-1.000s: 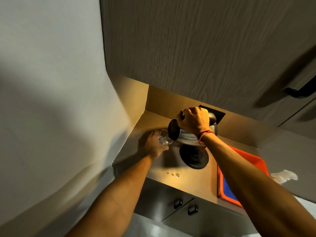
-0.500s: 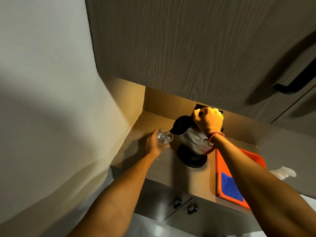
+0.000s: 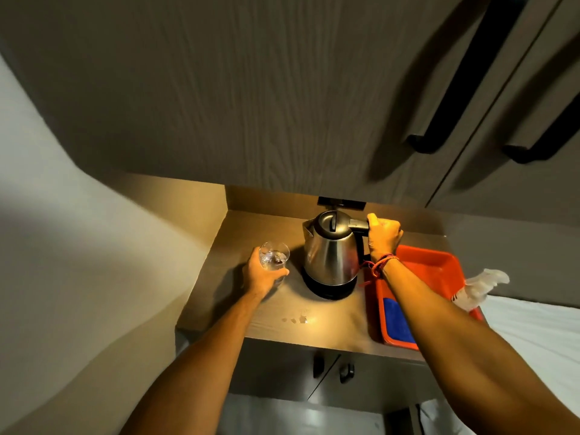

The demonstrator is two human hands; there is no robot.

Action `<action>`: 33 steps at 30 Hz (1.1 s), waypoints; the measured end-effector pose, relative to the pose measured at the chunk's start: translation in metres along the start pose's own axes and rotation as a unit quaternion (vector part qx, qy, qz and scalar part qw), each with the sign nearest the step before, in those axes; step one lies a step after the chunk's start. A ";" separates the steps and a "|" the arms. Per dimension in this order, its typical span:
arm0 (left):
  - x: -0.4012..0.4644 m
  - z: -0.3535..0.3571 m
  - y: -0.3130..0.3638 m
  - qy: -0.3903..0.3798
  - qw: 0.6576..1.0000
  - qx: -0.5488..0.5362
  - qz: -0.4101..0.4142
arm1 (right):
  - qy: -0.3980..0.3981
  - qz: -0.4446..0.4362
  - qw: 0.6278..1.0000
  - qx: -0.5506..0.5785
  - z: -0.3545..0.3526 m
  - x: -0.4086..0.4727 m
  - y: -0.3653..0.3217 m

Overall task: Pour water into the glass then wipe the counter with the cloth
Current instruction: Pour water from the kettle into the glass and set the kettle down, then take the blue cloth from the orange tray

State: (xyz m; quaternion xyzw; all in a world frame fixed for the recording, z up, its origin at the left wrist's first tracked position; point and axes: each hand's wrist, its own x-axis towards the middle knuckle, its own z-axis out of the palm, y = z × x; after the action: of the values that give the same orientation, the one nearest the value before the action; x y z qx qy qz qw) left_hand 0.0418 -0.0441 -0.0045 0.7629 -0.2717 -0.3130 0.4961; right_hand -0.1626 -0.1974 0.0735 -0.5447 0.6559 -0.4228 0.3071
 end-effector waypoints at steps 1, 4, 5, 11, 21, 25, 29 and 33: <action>0.000 0.002 -0.001 0.002 1.000 0.000 -0.003 | 0.003 -0.001 1.000 0.001 0.000 0.003 0.002; 0.000 0.010 -0.004 0.003 1.000 0.005 -0.004 | 0.013 0.016 1.000 0.009 -0.003 0.007 0.012; 0.000 0.011 -0.005 0.003 1.000 0.006 -0.004 | 0.014 0.021 1.000 0.016 -0.005 0.007 0.015; 0.006 0.017 -0.009 0.000 1.000 0.004 -0.006 | 0.013 0.025 0.999 0.046 -0.011 0.006 0.021; 0.003 0.014 -0.003 0.024 0.991 0.113 0.068 | -0.013 0.008 0.995 0.098 -0.015 -0.007 0.034; -0.012 0.024 0.004 0.068 0.934 0.218 0.276 | -0.028 0.014 0.996 0.083 -0.033 -0.008 0.049; -0.045 0.056 0.006 0.035 0.829 0.257 0.496 | -0.076 0.006 0.983 -0.169 -0.063 -0.022 0.097; -0.090 0.115 0.011 -0.133 0.715 0.277 0.628 | -0.147 0.061 0.920 -0.359 -0.092 -0.041 0.128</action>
State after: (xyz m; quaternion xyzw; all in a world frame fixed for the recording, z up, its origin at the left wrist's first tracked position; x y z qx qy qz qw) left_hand -0.1043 -0.0509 -0.0112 0.4705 -0.8262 0.0617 0.3037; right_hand -0.2908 -0.1305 -0.0007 -0.6336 0.7429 -0.0550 0.2091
